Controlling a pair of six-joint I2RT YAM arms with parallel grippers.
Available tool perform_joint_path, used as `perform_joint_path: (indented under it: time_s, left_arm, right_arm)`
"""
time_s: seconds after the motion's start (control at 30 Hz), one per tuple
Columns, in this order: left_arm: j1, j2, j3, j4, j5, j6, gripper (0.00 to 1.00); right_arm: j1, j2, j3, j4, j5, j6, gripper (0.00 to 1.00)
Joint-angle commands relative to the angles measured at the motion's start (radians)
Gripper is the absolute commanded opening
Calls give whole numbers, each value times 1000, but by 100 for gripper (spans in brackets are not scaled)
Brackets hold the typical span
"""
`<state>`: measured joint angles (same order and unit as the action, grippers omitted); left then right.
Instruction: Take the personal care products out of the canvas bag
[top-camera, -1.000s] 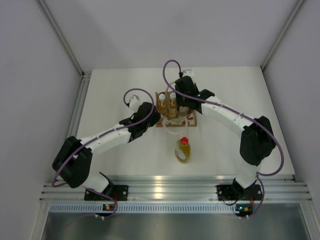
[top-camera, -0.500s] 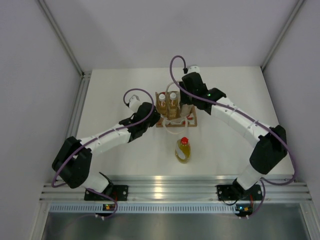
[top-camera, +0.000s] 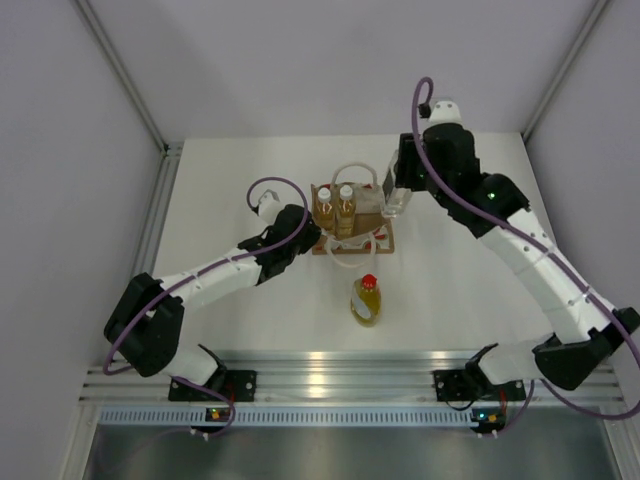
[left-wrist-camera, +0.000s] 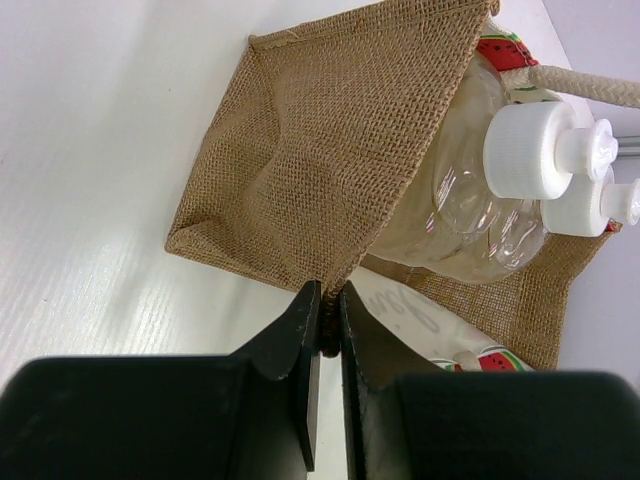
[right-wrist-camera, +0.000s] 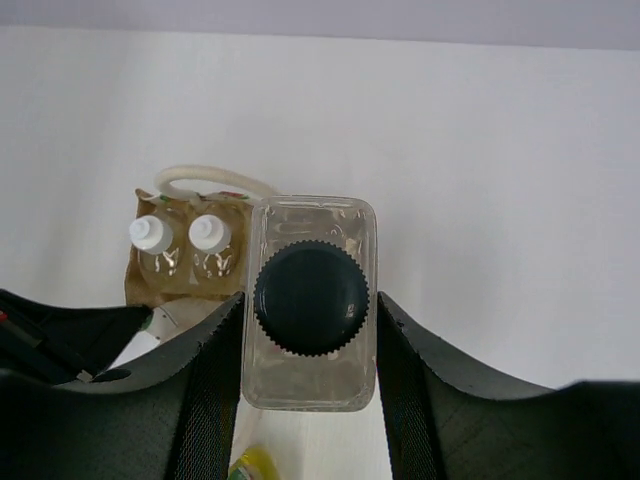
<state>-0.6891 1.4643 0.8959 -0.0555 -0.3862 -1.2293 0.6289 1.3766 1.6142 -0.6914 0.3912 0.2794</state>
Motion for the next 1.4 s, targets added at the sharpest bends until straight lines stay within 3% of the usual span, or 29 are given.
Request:
perform_joint_path:
  time_s: [0.0,0.23,0.57,0.83,1.1,1.17,1.2,1.3,1.37]
  left_arm:
    - [-7,8,-23,-119,29,2,0]
    - [-9,4,-18,-119,33,4,0]
    - [-9,8,-9,-118,43,17,0]
    - [-9,21,-6,-115,49,16,0]
    - [-13,30,-6,-115,49,17,0]
    - [-15,33,-3,-115,52,14,0]
    - [-15,33,-3,-115,53,14,0]
    - [-21,34,-3,-115,50,11,0]
    - [-23,34,-3,-115,49,11,0]
  right_arm:
    - [-70,-114,64,36,32,-28,0]
    - [-234,-174,-77,43,-23,-40,0]
    - [-543,-143,-395,397,-184,-92,0]
    - [-584,-64,-551,670,-293,-198,0]
    - [-589,-5,-606,679,-327,-200,1]
    - [-587,-4,-619,678,-325,-190,34]
    - [-587,-4,-622,675,-316,-184,46]
    - [-587,-11,-611,647,-319,-180,51]
    - [-587,-28,-605,632,-311,-166,64]
